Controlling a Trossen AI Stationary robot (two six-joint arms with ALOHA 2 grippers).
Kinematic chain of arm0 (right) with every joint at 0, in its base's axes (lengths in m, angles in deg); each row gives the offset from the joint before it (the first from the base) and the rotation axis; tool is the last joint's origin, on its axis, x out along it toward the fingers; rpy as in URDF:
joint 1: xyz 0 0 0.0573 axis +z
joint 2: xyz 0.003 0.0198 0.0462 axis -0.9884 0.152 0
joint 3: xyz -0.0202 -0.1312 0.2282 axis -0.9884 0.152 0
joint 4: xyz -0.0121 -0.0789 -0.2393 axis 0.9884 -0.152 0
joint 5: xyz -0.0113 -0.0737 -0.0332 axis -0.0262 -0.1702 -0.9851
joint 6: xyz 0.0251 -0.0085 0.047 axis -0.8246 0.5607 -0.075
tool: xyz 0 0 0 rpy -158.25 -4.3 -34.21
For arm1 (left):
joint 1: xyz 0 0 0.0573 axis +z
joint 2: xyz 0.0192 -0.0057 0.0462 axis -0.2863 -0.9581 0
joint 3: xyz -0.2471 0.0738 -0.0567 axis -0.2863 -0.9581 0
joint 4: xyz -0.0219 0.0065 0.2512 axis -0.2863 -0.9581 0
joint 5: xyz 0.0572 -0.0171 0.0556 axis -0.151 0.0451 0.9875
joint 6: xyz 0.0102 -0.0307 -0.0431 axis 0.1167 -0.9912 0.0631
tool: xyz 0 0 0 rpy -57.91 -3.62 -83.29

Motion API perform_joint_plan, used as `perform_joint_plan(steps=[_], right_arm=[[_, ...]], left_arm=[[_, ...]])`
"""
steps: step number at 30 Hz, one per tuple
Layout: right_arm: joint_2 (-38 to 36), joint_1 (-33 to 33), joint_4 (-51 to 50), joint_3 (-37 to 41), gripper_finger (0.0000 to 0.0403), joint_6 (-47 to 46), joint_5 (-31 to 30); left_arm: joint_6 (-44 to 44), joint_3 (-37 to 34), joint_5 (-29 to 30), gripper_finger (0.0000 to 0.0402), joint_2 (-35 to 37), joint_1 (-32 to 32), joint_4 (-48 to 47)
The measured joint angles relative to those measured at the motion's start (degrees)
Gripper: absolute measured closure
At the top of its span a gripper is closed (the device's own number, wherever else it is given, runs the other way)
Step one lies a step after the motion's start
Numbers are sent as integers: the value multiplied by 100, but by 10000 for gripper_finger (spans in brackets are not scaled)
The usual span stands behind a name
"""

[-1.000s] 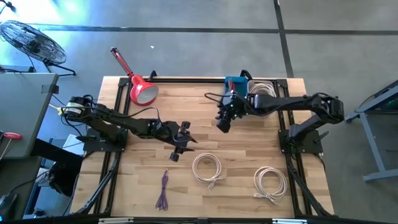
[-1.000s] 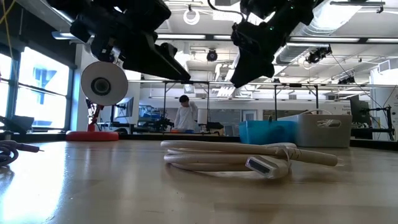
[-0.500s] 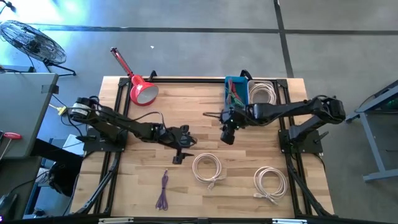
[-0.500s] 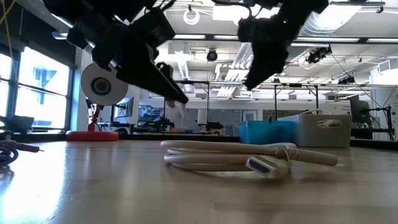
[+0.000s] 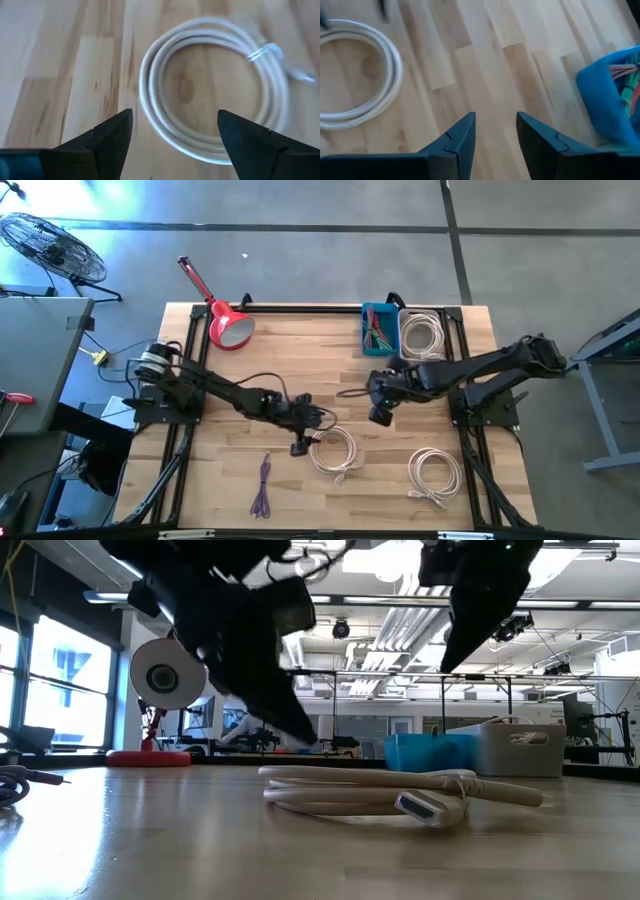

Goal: Pick & Place USB Port
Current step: Put the white HDMI cable into the gray bin

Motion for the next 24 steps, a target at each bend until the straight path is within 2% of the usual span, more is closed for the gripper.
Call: perform_joint_plan(steps=[4,18,21,24], right_arm=[[-38,337,-67,0,269,-158,-161],[-42,1051,-103,0,269,-434,-632],[-42,1114,-73,0,269,-436,-763],[-42,1148,-40,0,269,-492,-816]], left_arm=[[-407,188,64,115,-215,4,-135],[-738,422,-95,122,-968,11,-82],[-409,433,17,151,-1139,48,-50],[132,430,304,217,-1193,41,-69]])
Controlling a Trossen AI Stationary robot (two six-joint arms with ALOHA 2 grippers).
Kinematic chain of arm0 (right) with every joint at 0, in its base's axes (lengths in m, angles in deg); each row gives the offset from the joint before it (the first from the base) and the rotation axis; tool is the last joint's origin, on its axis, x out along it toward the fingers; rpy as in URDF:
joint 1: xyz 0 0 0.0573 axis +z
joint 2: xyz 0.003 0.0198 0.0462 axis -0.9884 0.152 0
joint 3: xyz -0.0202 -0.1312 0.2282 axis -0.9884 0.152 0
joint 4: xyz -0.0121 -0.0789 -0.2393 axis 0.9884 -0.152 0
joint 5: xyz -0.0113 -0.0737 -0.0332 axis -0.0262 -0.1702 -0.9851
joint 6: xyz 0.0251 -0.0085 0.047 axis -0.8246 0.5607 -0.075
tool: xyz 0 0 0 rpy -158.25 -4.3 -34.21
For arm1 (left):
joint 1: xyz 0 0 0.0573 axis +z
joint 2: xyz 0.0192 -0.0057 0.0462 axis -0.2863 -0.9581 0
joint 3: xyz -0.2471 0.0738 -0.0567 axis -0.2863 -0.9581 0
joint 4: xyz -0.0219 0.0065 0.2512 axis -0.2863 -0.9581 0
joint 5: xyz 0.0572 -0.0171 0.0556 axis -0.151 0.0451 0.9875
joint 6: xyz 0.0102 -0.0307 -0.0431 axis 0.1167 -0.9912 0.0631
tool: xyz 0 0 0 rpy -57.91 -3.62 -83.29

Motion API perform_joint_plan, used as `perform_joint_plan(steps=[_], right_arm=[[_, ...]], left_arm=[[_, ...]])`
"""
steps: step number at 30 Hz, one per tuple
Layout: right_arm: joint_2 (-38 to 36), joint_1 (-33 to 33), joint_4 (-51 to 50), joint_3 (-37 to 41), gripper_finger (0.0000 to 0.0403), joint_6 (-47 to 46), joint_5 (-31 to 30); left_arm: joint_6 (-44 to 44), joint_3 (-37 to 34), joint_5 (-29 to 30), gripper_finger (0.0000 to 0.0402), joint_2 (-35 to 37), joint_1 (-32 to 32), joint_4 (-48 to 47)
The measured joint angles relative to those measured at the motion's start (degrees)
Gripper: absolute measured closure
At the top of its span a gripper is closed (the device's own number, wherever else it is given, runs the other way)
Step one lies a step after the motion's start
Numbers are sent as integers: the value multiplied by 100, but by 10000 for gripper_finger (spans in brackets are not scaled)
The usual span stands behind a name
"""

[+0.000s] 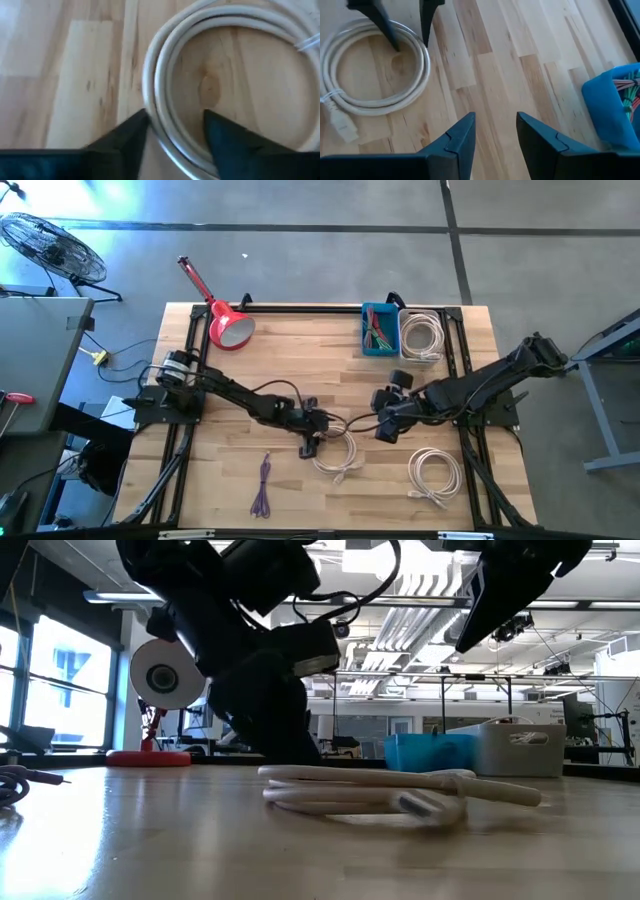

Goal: Pick & Place USB Port
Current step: Put the white HDMI cable into the gray bin

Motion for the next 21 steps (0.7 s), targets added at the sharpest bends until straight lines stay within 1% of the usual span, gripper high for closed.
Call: perform_joint_plan(steps=[1,4,5,10,14,17,21], right_arm=[[0,17,-2,0,269,-57,-22],[0,69,-2,0,269,-93,-95],[0,92,-2,0,269,-93,-125],[0,269,0,0,269,-77,-310],[0,521,44,0,269,-71,-391],[0,802,321,0,269,-71,-375],[0,1249,986,0,269,-21,-337]], left_arm=[[189,0,94,247,-4,-6,4],[592,-4,219,354,-19,-13,-5],[712,-7,196,369,-19,-14,-9],[1154,-11,208,368,-23,-10,7],[1222,-25,244,368,125,-9,5],[1367,-42,659,368,309,-9,-99],[1612,-68,1152,368,634,7,-284]])
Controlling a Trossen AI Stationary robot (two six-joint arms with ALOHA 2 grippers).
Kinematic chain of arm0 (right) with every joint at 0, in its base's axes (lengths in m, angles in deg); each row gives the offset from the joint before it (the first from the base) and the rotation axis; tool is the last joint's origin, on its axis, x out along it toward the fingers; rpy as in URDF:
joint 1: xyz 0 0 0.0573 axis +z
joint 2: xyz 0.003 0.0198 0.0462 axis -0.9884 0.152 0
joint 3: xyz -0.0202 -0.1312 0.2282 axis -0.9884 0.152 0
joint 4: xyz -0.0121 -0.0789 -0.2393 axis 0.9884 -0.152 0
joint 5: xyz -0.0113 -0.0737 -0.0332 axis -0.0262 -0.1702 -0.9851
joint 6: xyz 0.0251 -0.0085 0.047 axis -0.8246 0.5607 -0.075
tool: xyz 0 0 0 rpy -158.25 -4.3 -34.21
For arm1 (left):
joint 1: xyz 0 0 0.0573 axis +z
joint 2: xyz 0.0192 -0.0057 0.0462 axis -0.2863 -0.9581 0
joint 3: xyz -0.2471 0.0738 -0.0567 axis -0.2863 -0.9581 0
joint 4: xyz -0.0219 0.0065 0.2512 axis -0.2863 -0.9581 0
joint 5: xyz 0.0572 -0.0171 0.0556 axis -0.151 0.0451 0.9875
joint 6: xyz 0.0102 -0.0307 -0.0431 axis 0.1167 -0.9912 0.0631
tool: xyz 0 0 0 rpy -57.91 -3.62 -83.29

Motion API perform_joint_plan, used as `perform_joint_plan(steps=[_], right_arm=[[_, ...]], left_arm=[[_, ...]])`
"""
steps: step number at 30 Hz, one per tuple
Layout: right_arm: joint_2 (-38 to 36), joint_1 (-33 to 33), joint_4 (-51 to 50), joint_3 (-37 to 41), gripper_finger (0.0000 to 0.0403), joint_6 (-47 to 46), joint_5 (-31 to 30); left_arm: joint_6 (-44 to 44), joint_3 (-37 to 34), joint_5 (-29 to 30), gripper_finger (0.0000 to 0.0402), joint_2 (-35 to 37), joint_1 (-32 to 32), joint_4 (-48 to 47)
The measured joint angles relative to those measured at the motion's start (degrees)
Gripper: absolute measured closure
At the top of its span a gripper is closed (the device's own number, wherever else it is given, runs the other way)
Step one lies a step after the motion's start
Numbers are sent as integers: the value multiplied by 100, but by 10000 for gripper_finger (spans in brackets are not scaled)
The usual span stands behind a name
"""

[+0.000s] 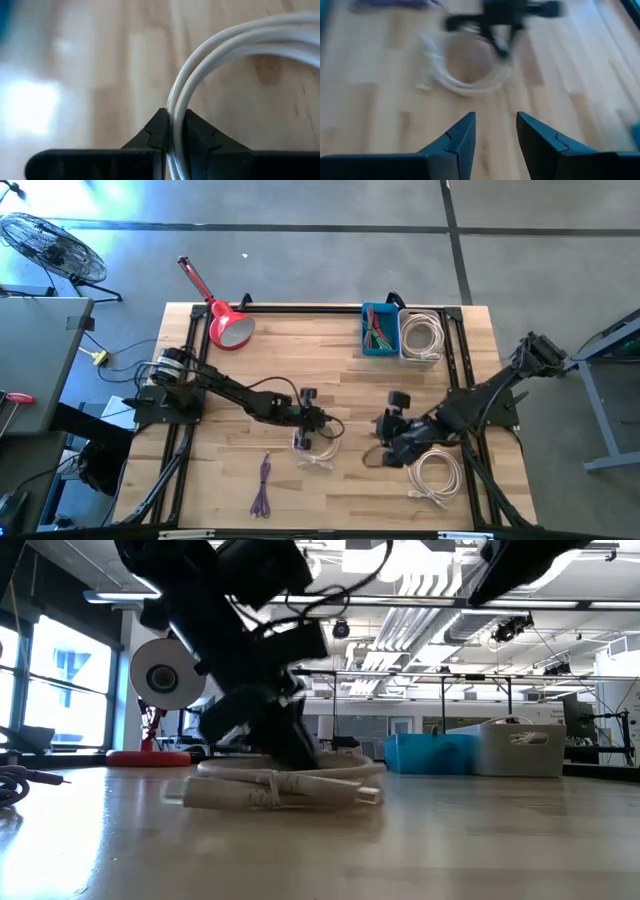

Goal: Pick & Place USB Port
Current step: Put the white HDMI cable into the gray bin

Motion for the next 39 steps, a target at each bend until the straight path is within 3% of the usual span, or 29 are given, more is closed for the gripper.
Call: perform_joint_plan(steps=[7,12,17,21,25,39], right_arm=[[0,595,886,0,269,383,-356],[-4,750,1326,216,269,401,-807],[-2,688,3050,913,269,779,-741],[-2,480,4064,1310,269,1230,-750],[-2,216,4070,1386,269,1286,-721],[-2,-441,4726,1375,269,1762,99]], left_arm=[[906,39,971,368,808,-327,116],[2099,413,2314,368,1338,-923,114],[3576,1067,3841,368,1434,-1635,115],[4311,1405,4553,368,1453,-1980,172],[4584,1432,4950,368,1445,-2108,137],[4535,1447,5073,368,1443,-2108,-283]])
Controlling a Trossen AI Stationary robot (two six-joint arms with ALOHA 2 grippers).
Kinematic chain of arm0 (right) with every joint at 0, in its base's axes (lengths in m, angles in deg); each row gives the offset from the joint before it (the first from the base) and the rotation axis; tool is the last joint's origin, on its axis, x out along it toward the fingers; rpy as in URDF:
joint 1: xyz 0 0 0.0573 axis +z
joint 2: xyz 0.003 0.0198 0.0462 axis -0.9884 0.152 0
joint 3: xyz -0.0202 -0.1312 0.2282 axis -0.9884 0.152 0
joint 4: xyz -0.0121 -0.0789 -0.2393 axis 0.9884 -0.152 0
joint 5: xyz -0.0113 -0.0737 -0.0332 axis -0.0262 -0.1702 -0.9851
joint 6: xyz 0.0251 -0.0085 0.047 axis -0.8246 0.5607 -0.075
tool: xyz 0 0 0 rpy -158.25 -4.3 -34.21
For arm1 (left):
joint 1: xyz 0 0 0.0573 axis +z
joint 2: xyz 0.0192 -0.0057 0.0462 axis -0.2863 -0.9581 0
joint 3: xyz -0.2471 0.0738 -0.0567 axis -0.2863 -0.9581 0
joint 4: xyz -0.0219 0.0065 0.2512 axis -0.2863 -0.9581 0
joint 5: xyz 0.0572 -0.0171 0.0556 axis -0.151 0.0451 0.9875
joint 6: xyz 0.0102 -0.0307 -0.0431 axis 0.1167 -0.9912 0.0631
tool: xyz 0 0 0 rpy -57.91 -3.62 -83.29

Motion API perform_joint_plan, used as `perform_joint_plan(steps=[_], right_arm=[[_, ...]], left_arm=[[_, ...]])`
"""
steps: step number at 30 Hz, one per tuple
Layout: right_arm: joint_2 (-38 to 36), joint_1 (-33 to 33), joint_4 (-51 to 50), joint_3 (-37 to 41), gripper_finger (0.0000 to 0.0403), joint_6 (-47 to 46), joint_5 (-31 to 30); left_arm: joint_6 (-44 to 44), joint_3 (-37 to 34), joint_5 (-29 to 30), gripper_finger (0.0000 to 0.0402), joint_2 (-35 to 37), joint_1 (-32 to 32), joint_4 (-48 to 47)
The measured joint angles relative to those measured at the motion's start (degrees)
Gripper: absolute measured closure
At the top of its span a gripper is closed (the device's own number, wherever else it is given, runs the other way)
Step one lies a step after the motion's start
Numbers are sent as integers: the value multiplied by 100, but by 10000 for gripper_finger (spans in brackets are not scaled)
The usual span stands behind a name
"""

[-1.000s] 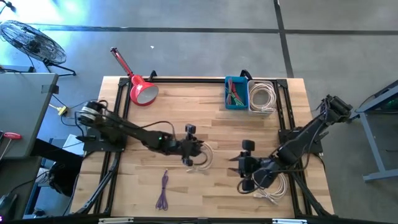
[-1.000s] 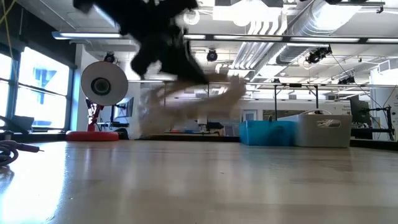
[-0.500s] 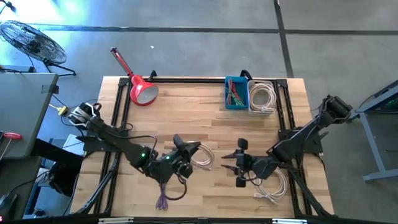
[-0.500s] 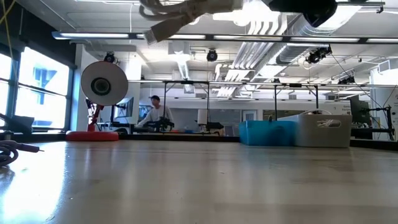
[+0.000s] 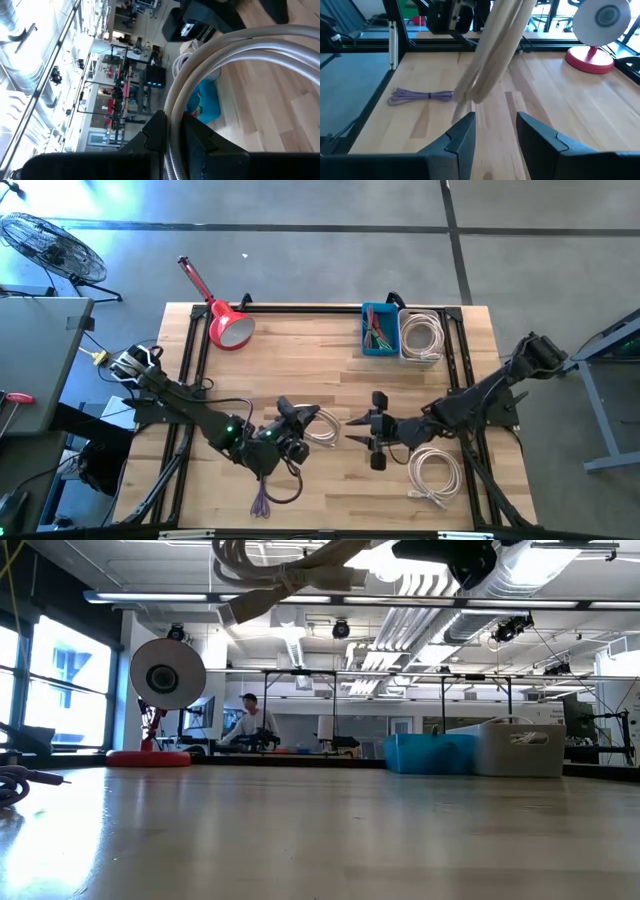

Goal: Pick & Place USB Port
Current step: Put the white HDMI cable into the gray bin

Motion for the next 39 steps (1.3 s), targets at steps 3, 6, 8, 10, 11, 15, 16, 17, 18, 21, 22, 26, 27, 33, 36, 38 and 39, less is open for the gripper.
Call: perform_joint_plan(steps=[3,6,8,10,11,15,16,17,18,21,22,26,27,33,36,38,39], right_arm=[[0,-104,130,0,269,26,170],[1,-143,328,0,269,271,352],[1,-140,427,-4,269,737,680],[4,-121,463,-4,269,1055,715],[4,-108,500,-4,269,1062,718],[4,-121,591,-4,269,1039,764],[4,-121,625,-4,269,1027,764],[4,-123,661,-4,269,995,764],[4,-134,684,-4,269,932,754],[4,-187,686,-4,269,685,672],[4,-226,686,-4,269,602,675],[4,-424,682,-4,269,378,936],[4,-479,694,-4,269,324,1041],[86,-746,1083,-4,269,314,1765],[177,-888,1288,-4,271,427,2257],[224,-977,1317,-4,280,421,2476],[250,-1020,1333,-4,289,415,2483]], left_arm=[[0,0,-15,368,0,1,-151],[-22,0,-14,368,0,-1,-176],[-22,0,-13,368,0,-6,-176],[-22,0,-11,368,0,-13,-176],[-23,0,-12,368,0,-14,-176],[-28,0,-15,368,0,-14,-173],[-66,0,-35,368,0,-14,-176],[-140,0,-98,368,0,-14,-176],[-205,0,-175,368,0,-13,-170],[-277,0,-264,368,0,-12,-171],[-284,0,-271,368,0,-12,-169],[-316,0,-303,368,0,1,-130],[-325,0,-308,368,0,1,-114],[-343,0,-310,368,2,-1,-102],[-342,4,-326,368,4,-2,-98],[-341,4,-329,368,4,-3,-121],[-341,4,-347,368,4,-1,-119]])
